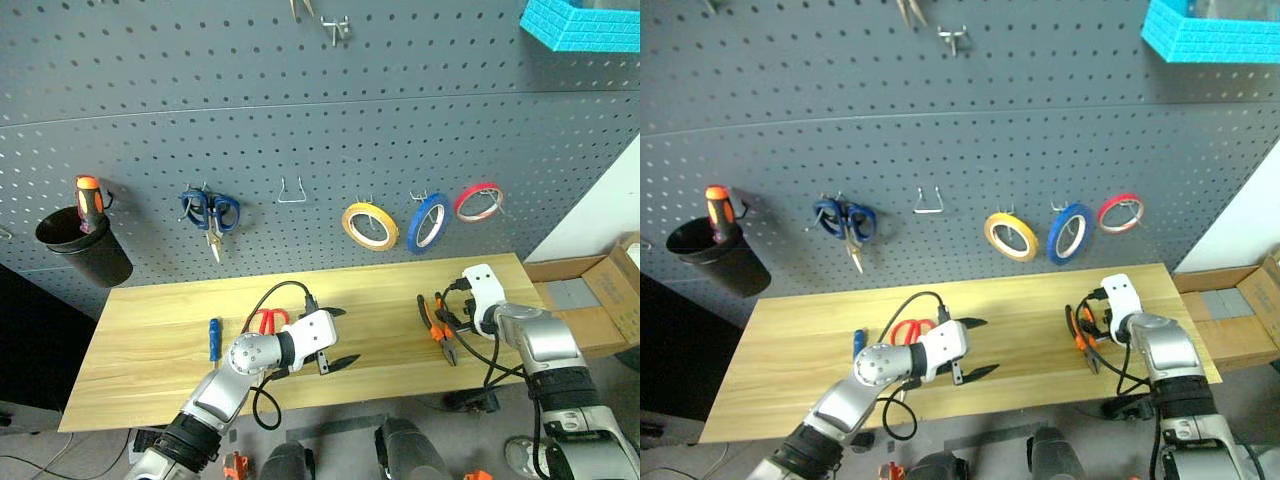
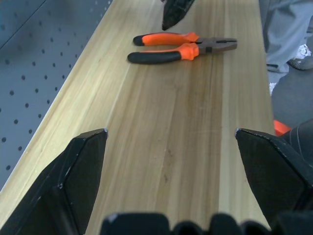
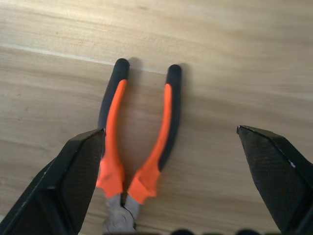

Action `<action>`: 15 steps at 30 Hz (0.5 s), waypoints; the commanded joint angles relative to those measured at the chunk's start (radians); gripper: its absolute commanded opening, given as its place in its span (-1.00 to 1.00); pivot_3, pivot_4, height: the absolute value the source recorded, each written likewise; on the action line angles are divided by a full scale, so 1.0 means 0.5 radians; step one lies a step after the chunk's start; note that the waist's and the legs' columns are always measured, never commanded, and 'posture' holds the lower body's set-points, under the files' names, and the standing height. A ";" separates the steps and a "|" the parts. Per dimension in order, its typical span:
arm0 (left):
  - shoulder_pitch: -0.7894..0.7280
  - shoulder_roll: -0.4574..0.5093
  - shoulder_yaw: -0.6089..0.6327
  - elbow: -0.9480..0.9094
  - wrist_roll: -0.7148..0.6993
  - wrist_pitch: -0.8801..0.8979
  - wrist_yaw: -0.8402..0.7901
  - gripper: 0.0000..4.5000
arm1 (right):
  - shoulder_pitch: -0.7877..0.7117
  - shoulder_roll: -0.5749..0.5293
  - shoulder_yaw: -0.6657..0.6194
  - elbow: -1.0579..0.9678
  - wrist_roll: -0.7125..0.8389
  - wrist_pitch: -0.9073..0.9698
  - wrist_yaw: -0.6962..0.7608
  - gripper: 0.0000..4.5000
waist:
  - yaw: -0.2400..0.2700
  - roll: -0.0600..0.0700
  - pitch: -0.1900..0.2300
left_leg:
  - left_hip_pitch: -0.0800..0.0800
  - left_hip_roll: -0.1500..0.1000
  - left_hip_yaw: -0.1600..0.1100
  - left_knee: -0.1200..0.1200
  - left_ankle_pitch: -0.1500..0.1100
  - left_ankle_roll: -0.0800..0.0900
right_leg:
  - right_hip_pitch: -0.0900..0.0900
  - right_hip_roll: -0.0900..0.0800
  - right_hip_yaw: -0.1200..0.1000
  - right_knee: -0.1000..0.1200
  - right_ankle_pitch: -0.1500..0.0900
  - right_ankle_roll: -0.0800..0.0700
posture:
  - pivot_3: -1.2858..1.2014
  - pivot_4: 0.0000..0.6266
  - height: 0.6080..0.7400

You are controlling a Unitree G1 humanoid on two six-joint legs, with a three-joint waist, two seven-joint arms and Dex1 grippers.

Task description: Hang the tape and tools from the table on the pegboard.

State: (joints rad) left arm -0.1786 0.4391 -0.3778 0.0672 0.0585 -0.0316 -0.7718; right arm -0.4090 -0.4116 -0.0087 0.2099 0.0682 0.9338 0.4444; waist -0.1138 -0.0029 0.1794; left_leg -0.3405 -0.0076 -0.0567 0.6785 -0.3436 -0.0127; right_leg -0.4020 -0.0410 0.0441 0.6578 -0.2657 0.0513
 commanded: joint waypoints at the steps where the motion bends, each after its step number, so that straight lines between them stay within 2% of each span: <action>1: 0.074 0.018 0.029 -0.095 0.003 -0.041 0.024 1.00 | -0.080 0.037 -0.032 0.063 0.046 0.069 -0.029 1.00 | -0.001 0.000 0.000 | -0.011 0.000 0.000 0.002 0.000 -0.001 | -0.011 -0.002 0.000 0.002 0.000 0.000 | -0.07 -0.30 1.00; 6: 0.123 0.009 0.036 -0.161 0.012 -0.006 0.052 1.00 | -0.139 0.071 0.001 0.168 0.062 0.101 -0.041 1.00 | 0.017 -0.002 0.014 | -0.017 -0.002 0.000 0.002 0.000 -0.001 | -0.018 -0.009 -0.001 0.003 0.000 0.000 | -0.05 -0.30 1.00; 15: 0.175 0.010 0.041 -0.237 0.018 0.040 0.093 1.00 | -0.222 0.024 0.152 0.464 -0.025 -0.137 -0.007 1.00 | 0.047 -0.002 0.025 | -0.016 -0.003 0.002 0.002 0.000 -0.001 | -0.018 -0.009 -0.004 0.003 0.000 0.000 | -0.03 -0.30 1.00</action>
State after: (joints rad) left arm -0.0978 0.4441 -0.3648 -0.0091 0.0653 -0.0086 -0.7304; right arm -0.5016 -0.3857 0.0621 0.4253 0.0685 0.9022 0.4347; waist -0.0904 -0.0041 0.1917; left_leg -0.3487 -0.0092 -0.0558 0.6793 -0.3435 -0.0130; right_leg -0.4108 -0.0458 0.0422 0.6592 -0.2656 0.0513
